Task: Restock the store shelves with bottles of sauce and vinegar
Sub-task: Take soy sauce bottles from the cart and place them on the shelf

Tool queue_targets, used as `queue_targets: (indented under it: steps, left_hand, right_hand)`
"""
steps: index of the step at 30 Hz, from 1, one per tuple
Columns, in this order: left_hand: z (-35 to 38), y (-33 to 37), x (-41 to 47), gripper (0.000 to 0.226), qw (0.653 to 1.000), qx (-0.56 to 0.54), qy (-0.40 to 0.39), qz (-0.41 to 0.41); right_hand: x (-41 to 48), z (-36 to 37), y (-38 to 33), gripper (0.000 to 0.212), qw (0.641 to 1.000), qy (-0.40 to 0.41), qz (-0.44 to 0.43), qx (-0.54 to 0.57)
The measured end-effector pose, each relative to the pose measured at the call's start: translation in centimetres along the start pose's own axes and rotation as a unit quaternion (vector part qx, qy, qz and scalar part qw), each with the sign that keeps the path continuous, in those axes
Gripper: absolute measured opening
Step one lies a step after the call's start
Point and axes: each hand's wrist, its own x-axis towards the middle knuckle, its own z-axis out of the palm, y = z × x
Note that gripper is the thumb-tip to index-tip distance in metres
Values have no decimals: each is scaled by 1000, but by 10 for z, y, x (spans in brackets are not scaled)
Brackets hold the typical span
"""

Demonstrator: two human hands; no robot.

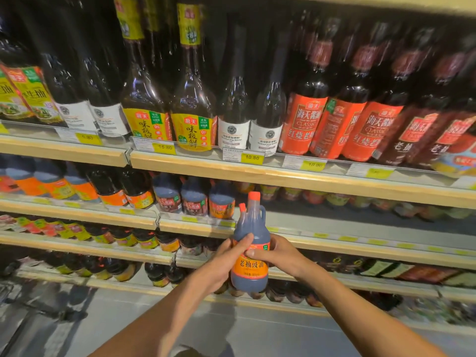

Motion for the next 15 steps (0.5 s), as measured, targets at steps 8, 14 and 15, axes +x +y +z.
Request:
queue_targets:
  steps: [8,14,15]
  left_hand:
    - [-15,32,-3,86,998,68,-8,-8]
    - [-34,33,-3,49,993,89,69,36]
    - [-36,34,-2,49,992,94,78,43]
  right_hand:
    - [22,-9,-1,68,999,16,41,8]
    - [45,-29,-3,63,997,52,61,-5]
    - [49,-34,-7,61,996,57,60,-10]
